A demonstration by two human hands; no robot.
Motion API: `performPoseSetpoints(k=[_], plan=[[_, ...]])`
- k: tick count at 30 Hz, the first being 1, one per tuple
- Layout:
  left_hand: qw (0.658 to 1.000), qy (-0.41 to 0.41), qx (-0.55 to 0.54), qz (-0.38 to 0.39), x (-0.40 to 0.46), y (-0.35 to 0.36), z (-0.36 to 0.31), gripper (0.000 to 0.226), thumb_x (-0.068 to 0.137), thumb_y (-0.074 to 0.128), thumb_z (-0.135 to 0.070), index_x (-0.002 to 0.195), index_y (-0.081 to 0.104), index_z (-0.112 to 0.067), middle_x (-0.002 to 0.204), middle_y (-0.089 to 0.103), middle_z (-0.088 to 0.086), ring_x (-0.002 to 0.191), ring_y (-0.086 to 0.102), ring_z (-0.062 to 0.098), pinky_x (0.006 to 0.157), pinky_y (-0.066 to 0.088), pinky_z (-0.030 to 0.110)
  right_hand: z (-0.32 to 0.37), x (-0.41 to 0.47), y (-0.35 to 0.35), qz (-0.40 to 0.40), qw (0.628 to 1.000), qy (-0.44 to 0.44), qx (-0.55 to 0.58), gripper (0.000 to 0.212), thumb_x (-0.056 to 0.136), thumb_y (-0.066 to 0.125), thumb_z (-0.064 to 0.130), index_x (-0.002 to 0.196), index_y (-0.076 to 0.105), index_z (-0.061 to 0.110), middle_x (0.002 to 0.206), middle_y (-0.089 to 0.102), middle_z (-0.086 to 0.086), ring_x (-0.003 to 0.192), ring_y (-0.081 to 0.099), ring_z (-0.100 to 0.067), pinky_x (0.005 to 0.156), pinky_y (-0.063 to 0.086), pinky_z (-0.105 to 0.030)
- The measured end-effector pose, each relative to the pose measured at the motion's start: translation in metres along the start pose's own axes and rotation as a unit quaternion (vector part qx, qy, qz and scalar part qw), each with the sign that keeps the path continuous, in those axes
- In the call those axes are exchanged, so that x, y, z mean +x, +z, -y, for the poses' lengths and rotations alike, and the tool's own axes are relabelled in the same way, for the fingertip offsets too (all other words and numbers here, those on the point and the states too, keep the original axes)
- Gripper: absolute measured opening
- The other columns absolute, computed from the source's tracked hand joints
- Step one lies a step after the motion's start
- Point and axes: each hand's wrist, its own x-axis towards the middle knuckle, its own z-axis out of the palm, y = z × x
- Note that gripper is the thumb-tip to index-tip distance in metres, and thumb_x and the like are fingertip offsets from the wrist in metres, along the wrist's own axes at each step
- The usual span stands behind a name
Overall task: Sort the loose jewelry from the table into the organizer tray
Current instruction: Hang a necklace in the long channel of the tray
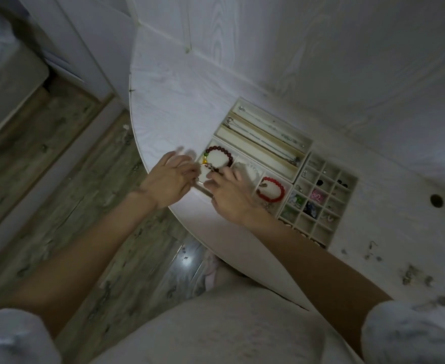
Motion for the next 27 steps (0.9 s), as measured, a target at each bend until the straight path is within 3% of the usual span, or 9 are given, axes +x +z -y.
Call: performPoseSetpoints(k=[6,10,14,18,20,23,25,27], plan=[[0.999,0.020,0.004,-0.030,0.000,0.010,0.003,0.042,0.086,0.036,-0.030,0.104,0.071,-0.015,0.112,0.066,-0.002,0.112,0.043,0.018,0.104,0.020,0.042,0.006,-0.006,0.006,-0.052,0.995,0.046,0.076,0.022,0.085,0.052,0.019,0.101,0.068,0.015,0.109,0.064,0.000,0.118,0.041,-0.025,0.093,0.017,-0.032],[0.997,0.031,0.012,-0.066,0.004,0.016,0.001,0.039,0.086,0.038,-0.027,0.098,0.072,-0.013,0.108,0.066,-0.001,0.110,0.046,0.019,0.106,0.019,0.044,0.004,0.001,0.008,-0.051,0.994,0.064,0.072,0.023,0.083,0.057,0.019,0.101,0.069,0.012,0.109,0.063,-0.003,0.111,0.046,-0.027,0.094,0.028,-0.036],[0.995,0.019,0.025,-0.093,0.008,0.021,-0.004,0.041,0.091,0.036,-0.027,0.099,0.073,-0.012,0.110,0.065,0.001,0.110,0.057,0.025,0.108,0.018,0.046,0.003,0.000,0.012,-0.070,0.994,0.072,0.038,0.014,0.072,0.069,0.022,0.084,0.074,0.017,0.096,0.066,0.002,0.097,0.055,-0.025,0.082,0.039,-0.034],[0.996,-0.019,0.003,-0.091,0.007,0.024,-0.013,0.042,0.091,0.034,-0.029,0.103,0.070,-0.011,0.113,0.064,0.002,0.111,0.055,0.025,0.105,0.021,0.044,0.004,-0.003,0.015,-0.078,0.993,0.075,0.053,0.014,0.072,0.066,0.020,0.084,0.074,0.019,0.100,0.066,0.003,0.096,0.057,-0.025,0.080,0.027,-0.030],[0.992,-0.035,-0.028,-0.116,0.005,0.020,-0.021,0.039,0.088,0.037,-0.025,0.105,0.068,-0.009,0.114,0.065,0.005,0.108,0.058,0.028,0.100,0.029,0.039,0.001,-0.005,0.009,-0.074,0.991,0.067,0.094,0.021,0.079,0.059,0.017,0.094,0.073,0.016,0.114,0.064,0.001,0.108,0.053,-0.026,0.085,0.025,-0.031],[0.970,-0.141,-0.136,-0.143,-0.001,0.004,-0.053,0.039,0.087,0.037,-0.021,0.111,0.066,-0.009,0.109,0.068,0.008,0.092,0.064,0.030,0.081,0.047,0.037,-0.010,-0.027,-0.010,-0.053,0.987,0.054,0.141,0.029,0.089,0.051,0.015,0.116,0.064,0.015,0.135,0.051,0.001,0.125,0.039,-0.020,0.099,0.027,-0.036],[0.934,-0.211,-0.235,-0.168,-0.004,-0.007,-0.085,0.039,0.091,0.035,-0.024,0.112,0.065,-0.011,0.099,0.070,0.007,0.078,0.065,0.028,0.064,0.051,0.036,-0.024,-0.056,-0.021,-0.051,0.987,0.050,0.145,0.031,0.091,0.049,0.016,0.119,0.062,0.015,0.133,0.053,-0.001,0.123,0.042,-0.021,0.100,0.031,-0.038],[0.902,-0.231,-0.303,-0.201,0.001,-0.014,-0.122,0.036,0.095,0.037,-0.027,0.110,0.066,-0.012,0.090,0.071,0.004,0.071,0.066,0.026,0.058,0.053,0.036,-0.042,-0.098,-0.027,-0.045,0.988,0.051,0.137,0.029,0.092,0.048,0.017,0.117,0.063,0.013,0.122,0.061,-0.006,0.112,0.052,-0.026,0.096,0.040,-0.043]])
